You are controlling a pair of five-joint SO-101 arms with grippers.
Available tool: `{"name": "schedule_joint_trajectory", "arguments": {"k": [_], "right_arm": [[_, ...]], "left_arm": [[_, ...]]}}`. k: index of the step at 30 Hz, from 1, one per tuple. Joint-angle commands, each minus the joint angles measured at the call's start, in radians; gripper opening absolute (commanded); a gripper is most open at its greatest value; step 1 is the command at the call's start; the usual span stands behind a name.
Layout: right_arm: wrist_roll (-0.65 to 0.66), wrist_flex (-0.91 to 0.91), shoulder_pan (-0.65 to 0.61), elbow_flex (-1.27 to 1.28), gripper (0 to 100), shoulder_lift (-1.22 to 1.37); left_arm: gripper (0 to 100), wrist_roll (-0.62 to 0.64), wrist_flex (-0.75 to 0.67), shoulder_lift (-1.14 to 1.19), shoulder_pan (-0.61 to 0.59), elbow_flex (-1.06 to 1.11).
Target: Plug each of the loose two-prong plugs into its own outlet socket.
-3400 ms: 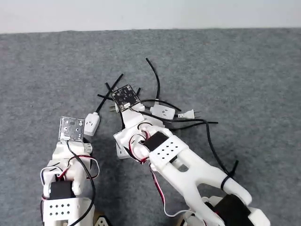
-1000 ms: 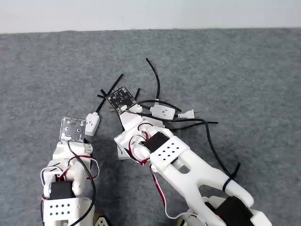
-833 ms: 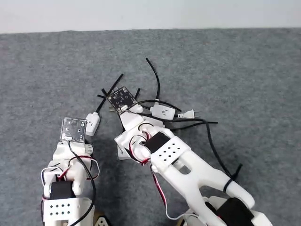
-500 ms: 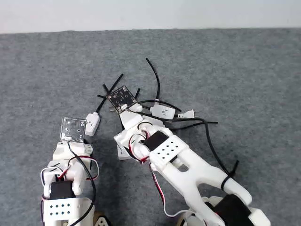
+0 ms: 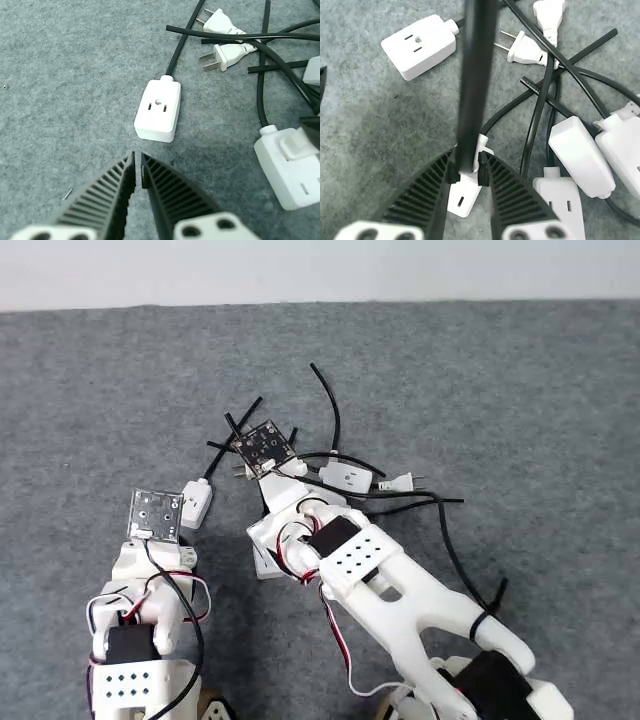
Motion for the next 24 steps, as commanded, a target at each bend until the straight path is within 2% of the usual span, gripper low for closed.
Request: {"name": "schedule_joint_trajectory", "arguments": {"k": [1, 9, 12, 24], "right_arm": [[0.008, 0.012, -0.002, 0.012, 0.8, -0.008], [0.043, 0.012, -0.013, 0.095, 0.8, -0.004], [0.1, 0.01, -0.013, 0.11, 0.8, 0.021], [0.132, 0.185, -0.016, -0.157, 0.8, 0.278]], "left_arm": [[1, -0.006, -0.023, -0.014, -0.003, -0.013], [1, -0.008, -0.023, -0.014, -0.003, -0.013], [1, -0.009, -0.023, -0.014, -0.005, -0.013], [1, -0.011, -0.023, -0.014, -0.005, -0.013]]}}
